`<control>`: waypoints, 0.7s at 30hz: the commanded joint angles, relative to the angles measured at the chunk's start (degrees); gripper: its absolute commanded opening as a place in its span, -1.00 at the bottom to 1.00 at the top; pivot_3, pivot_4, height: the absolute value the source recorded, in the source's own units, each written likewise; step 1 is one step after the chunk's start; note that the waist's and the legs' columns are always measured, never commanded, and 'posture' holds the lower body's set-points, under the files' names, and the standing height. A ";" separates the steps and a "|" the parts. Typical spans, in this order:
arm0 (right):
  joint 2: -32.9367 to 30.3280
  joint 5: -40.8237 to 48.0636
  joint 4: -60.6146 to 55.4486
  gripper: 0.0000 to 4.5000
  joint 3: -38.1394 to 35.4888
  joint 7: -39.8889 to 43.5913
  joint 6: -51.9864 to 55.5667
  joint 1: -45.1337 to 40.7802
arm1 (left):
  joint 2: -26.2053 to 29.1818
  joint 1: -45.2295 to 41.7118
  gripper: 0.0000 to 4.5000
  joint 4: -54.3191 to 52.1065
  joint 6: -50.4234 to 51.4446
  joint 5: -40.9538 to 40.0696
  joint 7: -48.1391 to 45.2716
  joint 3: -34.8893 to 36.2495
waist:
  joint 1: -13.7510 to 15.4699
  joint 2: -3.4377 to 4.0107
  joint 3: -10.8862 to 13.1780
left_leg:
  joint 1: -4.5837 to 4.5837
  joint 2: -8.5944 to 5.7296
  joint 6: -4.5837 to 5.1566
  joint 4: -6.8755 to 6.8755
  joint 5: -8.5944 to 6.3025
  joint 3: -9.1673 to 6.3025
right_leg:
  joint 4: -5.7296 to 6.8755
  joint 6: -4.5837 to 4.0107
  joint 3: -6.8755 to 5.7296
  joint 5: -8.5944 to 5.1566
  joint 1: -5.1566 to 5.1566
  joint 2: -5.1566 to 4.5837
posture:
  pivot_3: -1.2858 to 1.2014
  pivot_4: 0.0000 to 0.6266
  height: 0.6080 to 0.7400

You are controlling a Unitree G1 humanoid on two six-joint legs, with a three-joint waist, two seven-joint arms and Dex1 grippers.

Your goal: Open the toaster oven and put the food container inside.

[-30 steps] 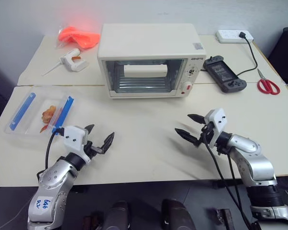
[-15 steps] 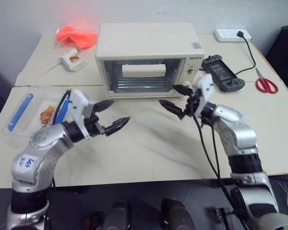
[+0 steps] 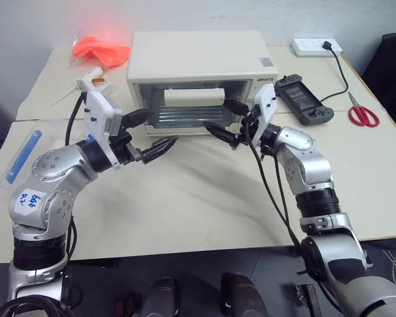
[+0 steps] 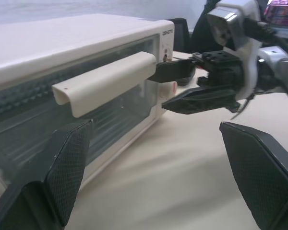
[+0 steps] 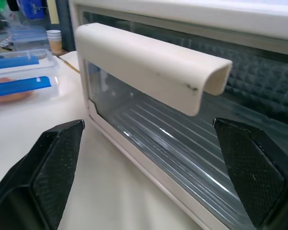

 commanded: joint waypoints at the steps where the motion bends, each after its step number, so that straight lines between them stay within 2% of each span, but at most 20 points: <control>1: -0.04 3.62 -7.99 0.99 -0.26 3.48 0.08 2.10 | 0.03 -1.16 1.00 0.97 -2.76 1.35 1.10 1.75 | 0.01 0.00 0.00 | 0.00 0.01 0.00 -0.01 0.00 -0.01 | 0.00 0.00 0.00 0.00 -0.01 0.00 | 0.03 -0.52 1.00; 9: -0.43 4.15 -14.81 0.99 1.09 4.47 2.37 7.68 | -0.49 -5.58 1.00 4.34 -4.96 2.14 1.16 0.95 | -0.03 0.01 0.01 | -0.01 0.00 -0.01 -0.03 0.00 0.01 | 0.00 0.00 0.00 0.00 -0.05 0.00 | 0.03 -0.52 1.00; 10: -0.38 3.87 -14.92 1.00 1.19 4.23 2.37 8.05 | -0.75 -6.61 0.82 5.04 -5.26 2.02 1.19 1.06 | -0.03 0.01 0.01 | 0.00 0.00 -0.01 -0.02 0.00 0.04 | 0.00 0.00 0.02 0.00 -0.05 -0.01 | 0.03 -0.52 1.00; 14: -0.20 2.55 -14.79 1.00 1.71 2.99 2.02 9.72 | -1.23 -13.57 0.32 10.07 -6.13 2.26 1.04 1.04 | 0.01 0.01 0.01 | 0.00 -0.01 -0.01 -0.02 0.00 0.04 | 0.02 0.00 0.01 0.00 -0.05 0.00 | 0.03 -0.52 1.00; 21: 0.43 1.47 -14.65 1.00 2.25 0.92 1.54 11.03 | 3.12 -17.91 -0.67 21.08 -18.18 16.15 -2.00 -6.00 | -0.03 0.01 0.01 | 0.01 -0.05 -0.01 -0.05 0.00 0.06 | 0.03 0.01 0.01 0.00 -0.06 0.00 | 0.03 -0.52 1.00</control>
